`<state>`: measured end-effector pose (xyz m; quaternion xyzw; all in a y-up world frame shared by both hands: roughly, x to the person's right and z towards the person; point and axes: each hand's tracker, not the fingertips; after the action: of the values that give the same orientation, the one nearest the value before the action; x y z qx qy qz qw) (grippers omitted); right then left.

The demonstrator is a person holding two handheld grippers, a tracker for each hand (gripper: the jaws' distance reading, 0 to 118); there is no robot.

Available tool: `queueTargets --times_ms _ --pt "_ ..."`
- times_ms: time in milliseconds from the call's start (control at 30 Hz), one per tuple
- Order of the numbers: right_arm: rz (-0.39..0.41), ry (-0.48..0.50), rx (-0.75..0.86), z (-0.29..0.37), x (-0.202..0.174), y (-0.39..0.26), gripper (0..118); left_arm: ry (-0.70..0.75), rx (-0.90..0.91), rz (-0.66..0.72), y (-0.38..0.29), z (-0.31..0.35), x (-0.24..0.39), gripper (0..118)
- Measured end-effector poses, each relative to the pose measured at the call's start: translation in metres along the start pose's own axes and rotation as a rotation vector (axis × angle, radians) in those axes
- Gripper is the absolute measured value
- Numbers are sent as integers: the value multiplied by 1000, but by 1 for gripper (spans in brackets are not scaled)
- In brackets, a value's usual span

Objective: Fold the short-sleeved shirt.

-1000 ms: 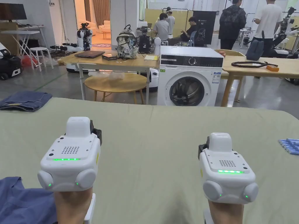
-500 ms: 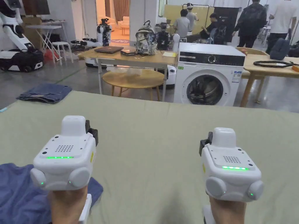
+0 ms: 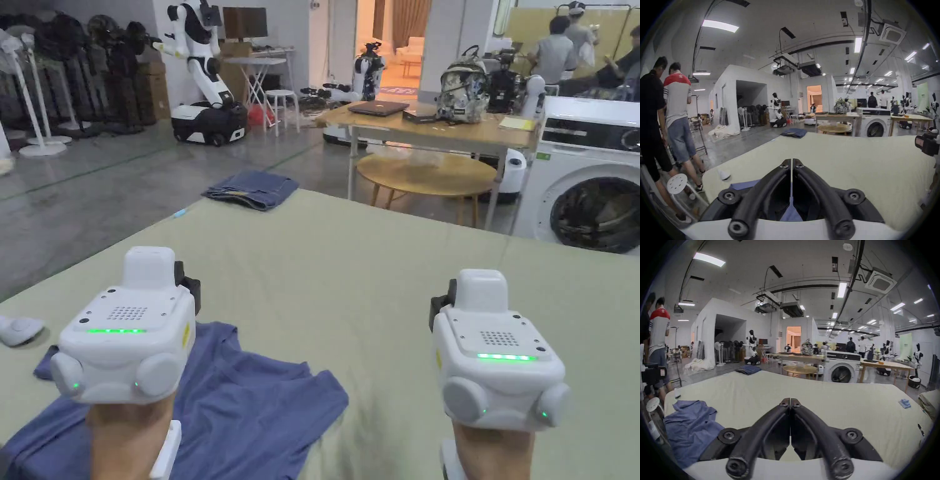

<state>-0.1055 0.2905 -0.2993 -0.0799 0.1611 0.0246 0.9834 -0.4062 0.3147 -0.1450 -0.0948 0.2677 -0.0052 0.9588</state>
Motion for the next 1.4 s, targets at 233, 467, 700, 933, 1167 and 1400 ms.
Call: queueTargets --times_ms 233,467,700,933,1167,1400 --pt "16 90 -48 -13 -38 -7 0 -25 -266 64 -29 -42 -67 0" --pt "39 112 -89 -3 -46 -12 0 -210 -656 174 -75 -92 -83 13" --pt "65 101 -122 -7 -35 -26 0 -218 -794 131 -120 -119 -60 66" --pt "63 87 -178 -13 -24 -42 0 -143 -826 -118 -153 -127 -24 58" --pt "58 82 -205 -10 -20 -44 0 -134 -792 -158 -148 -118 -23 0" --pt "49 63 -192 -3 -6 -35 0 -194 -604 16 -110 -108 -41 0"
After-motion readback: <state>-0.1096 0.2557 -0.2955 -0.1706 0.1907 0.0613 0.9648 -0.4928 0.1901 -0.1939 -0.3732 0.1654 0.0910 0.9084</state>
